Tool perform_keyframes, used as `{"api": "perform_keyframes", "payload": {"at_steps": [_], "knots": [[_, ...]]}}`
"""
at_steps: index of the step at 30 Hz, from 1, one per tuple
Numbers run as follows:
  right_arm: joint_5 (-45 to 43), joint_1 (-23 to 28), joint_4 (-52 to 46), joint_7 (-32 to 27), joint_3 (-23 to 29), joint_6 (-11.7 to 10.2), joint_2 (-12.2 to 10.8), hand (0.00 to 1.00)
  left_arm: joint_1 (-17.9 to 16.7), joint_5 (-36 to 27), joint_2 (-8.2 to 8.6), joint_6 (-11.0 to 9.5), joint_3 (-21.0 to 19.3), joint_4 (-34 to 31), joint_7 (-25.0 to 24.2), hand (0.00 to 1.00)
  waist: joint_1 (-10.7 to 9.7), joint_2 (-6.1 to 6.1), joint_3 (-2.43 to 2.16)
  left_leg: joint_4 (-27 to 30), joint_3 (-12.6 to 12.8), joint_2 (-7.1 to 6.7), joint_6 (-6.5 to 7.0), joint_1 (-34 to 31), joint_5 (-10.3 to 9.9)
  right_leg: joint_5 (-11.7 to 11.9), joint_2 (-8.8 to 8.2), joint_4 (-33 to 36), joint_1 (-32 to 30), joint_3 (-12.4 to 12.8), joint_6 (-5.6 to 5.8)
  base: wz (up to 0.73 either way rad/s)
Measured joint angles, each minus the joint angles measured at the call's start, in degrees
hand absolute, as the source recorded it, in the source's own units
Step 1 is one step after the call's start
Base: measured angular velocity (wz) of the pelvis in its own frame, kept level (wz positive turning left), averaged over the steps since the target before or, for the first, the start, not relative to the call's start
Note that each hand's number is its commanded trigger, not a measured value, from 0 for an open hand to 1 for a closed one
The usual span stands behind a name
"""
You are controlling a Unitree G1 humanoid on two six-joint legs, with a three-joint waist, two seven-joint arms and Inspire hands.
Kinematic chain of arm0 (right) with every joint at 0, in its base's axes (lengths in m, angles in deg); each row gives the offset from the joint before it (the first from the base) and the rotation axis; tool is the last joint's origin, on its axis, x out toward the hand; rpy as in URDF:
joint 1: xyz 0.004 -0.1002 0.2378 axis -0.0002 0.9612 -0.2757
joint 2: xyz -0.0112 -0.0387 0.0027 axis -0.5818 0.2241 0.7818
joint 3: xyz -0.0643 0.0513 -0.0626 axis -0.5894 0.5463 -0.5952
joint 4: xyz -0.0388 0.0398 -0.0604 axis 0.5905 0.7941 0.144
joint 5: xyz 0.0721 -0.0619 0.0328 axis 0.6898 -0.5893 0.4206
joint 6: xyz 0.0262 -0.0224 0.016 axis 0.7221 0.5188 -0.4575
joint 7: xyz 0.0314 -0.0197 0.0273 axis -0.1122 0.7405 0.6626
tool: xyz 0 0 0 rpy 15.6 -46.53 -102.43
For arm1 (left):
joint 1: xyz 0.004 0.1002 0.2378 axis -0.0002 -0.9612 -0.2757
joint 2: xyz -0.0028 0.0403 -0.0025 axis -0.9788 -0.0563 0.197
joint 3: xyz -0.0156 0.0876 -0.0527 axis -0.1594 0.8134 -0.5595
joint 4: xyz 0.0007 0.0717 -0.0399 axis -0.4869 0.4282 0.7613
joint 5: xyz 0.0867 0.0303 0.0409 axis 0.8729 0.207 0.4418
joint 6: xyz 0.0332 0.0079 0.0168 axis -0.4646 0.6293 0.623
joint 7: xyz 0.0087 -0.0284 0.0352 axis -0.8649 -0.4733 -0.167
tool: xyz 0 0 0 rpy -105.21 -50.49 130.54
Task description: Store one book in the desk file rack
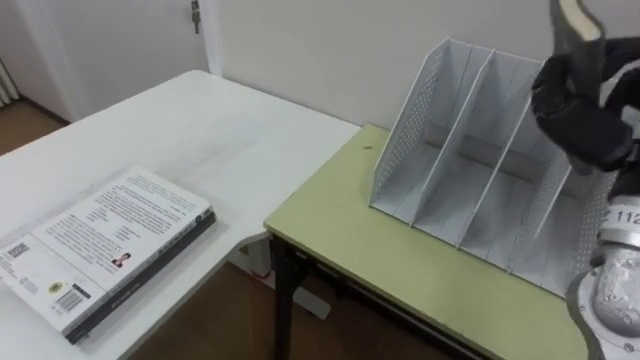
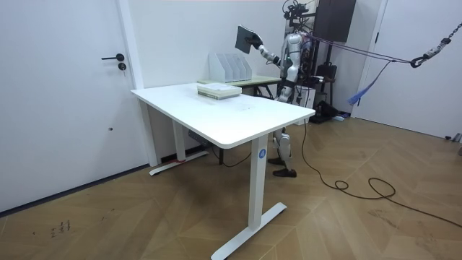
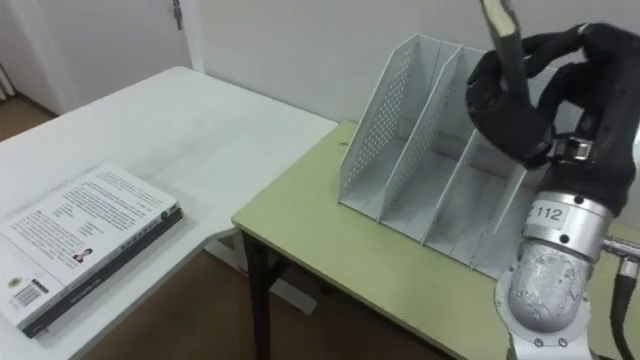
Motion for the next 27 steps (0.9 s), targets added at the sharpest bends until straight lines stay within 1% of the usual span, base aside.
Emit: {"api": "perform_keyframes", "payload": {"at_steps": [6,9,14,16,23,25,27], "knots": [[0.2,0.0,0.0,-2.0,0.4,0.0,0.1,1.00,0.3,-1.0,-0.02,0.1,-0.5,1.0,1.6,0.00,0.1,-0.26,0.27,-0.2,-0.3,0.04,0.00,-0.1,0.0,0.0,-0.05,0.1,-0.1,-0.2,-0.03,0.00],[0.2,-1.0,0.0,-2.7,1.9,0.0,0.2,1.00,0.3,-1.0,-0.01,0.0,-1.6,1.4,1.7,0.00,0.0,-0.53,0.41,-0.2,-0.8,0.06,0.00,-0.3,0.0,0.0,-0.14,-0.5,0.0,-0.8,-0.13,0.06],[1.3,-4.4,0.0,-5.2,3.0,-0.1,0.8,1.00,0.2,-2.4,-0.12,0.0,-2.1,2.4,1.9,0.00,0.1,-0.69,0.41,-0.2,-1.0,0.12,0.00,-0.2,0.0,0.1,-0.06,-0.8,0.4,-1.0,-0.18,0.03],[1.3,-4.6,0.0,-6.0,3.0,-0.6,1.0,1.00,0.2,-2.4,-0.29,0.0,-2.1,2.5,2.0,0.00,0.0,-0.79,0.44,-0.1,-1.6,0.11,0.00,-0.1,0.0,0.1,-0.09,-0.9,0.9,-1.3,-0.18,0.09],[3.6,-4.6,0.0,-6.9,3.0,-0.7,1.3,1.00,0.1,-2.4,-0.29,0.1,-2.1,2.6,3.2,0.00,0.1,-0.63,0.32,-0.1,-1.5,0.13,0.00,0.0,0.0,0.2,-0.11,-1.6,1.1,-1.6,-0.19,0.01],[7.3,-4.6,0.8,-6.8,3.1,-0.7,1.5,1.00,0.1,-2.1,-0.28,0.3,-2.2,2.6,4.3,0.00,0.0,-0.49,0.37,-0.1,-1.6,0.15,0.00,0.0,0.0,0.3,-0.52,-1.5,1.3,-2.0,-0.21,0.02],[9.7,-4.6,2.2,-6.6,3.2,-0.7,1.5,1.00,0.1,-2.0,-0.32,0.5,-2.3,2.5,4.9,0.00,0.0,-0.40,0.42,0.0,-1.5,0.15,0.00,0.1,0.0,0.3,-0.54,-1.6,1.5,-2.1,-0.21,0.05]]}}
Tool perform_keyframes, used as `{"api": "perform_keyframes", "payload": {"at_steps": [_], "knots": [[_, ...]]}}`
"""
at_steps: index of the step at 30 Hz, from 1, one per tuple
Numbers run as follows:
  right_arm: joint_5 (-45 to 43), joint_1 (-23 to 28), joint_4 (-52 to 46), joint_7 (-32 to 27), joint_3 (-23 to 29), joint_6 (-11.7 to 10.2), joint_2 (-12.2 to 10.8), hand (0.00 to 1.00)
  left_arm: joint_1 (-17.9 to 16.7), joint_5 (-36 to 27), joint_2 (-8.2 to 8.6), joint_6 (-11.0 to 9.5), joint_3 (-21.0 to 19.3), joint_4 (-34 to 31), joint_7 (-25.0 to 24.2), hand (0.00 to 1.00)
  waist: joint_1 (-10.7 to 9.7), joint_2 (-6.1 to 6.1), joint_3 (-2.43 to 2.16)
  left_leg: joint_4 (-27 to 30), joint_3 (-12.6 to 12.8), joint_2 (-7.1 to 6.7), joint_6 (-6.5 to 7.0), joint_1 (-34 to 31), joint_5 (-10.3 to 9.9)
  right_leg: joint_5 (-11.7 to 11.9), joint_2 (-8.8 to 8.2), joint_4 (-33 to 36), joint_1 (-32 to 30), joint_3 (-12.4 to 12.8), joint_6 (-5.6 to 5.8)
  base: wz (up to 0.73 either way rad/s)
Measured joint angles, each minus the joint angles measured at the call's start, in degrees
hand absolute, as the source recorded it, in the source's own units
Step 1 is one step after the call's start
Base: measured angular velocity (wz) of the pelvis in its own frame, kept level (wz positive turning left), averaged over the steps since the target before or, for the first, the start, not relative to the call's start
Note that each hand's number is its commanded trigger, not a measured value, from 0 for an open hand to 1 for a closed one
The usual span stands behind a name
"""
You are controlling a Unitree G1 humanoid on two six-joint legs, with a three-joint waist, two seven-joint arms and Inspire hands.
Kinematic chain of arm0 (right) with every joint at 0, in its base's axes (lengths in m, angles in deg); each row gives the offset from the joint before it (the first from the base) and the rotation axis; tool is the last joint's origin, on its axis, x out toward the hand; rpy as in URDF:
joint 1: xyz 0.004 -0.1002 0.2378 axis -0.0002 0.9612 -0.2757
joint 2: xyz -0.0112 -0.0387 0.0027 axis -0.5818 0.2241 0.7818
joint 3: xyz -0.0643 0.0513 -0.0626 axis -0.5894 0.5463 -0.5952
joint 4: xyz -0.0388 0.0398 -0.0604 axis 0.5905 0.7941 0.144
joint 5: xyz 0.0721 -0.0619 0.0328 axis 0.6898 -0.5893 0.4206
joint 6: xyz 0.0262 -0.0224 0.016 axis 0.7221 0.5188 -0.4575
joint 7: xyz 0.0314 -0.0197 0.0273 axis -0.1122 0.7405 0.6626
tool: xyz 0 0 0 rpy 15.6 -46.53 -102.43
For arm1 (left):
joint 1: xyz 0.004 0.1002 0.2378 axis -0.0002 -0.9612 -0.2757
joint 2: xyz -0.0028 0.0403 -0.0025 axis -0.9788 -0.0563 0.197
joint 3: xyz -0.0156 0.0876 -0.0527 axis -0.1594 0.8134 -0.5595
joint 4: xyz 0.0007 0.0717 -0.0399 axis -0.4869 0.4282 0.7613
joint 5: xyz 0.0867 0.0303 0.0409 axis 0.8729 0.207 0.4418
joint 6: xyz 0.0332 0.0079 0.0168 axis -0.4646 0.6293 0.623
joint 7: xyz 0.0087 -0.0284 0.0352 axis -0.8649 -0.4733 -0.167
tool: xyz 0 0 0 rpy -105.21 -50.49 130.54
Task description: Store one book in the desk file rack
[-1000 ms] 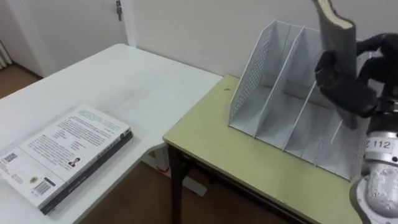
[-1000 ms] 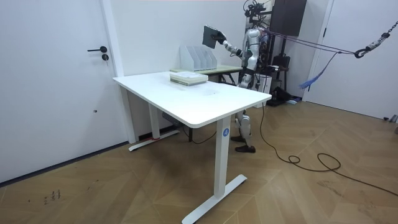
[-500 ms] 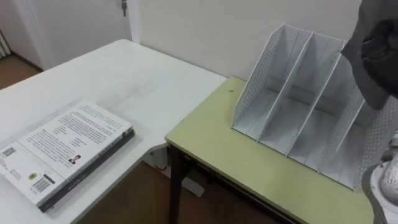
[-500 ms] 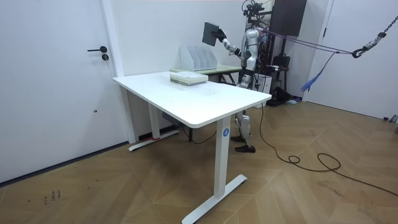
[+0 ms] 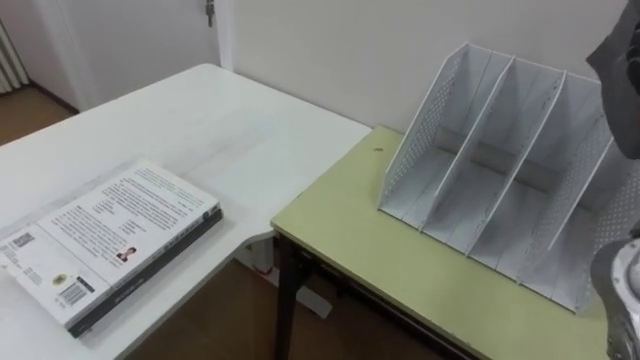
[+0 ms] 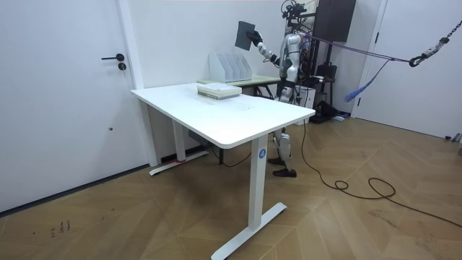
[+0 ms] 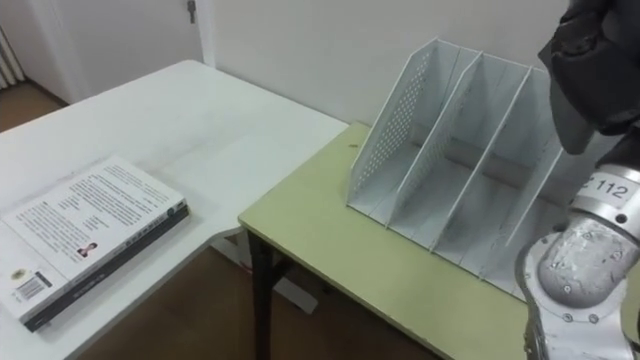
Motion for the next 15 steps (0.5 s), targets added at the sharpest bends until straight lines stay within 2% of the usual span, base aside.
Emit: {"api": "perform_keyframes", "payload": {"at_steps": [5,15], "knots": [[2.8,0.0,2.4,1.0,1.2,1.0,0.0,1.00,-0.1,0.0,-0.02,1.1,-1.0,-0.1,0.7,0.00,0.0,0.47,0.21,0.0,0.0,-0.07,0.00,-0.6,0.0,0.0,-0.16,0.3,-0.9,0.0,0.03,0.02],[4.4,-0.9,5.9,-0.5,1.2,1.9,0.0,1.00,-0.1,-0.1,-0.39,2.5,-0.6,-0.3,2.4,0.00,0.1,0.61,0.16,0.1,-0.4,-0.20,0.00,-0.6,0.0,-0.2,-0.35,0.8,-0.7,-0.4,0.08,0.01]]}}
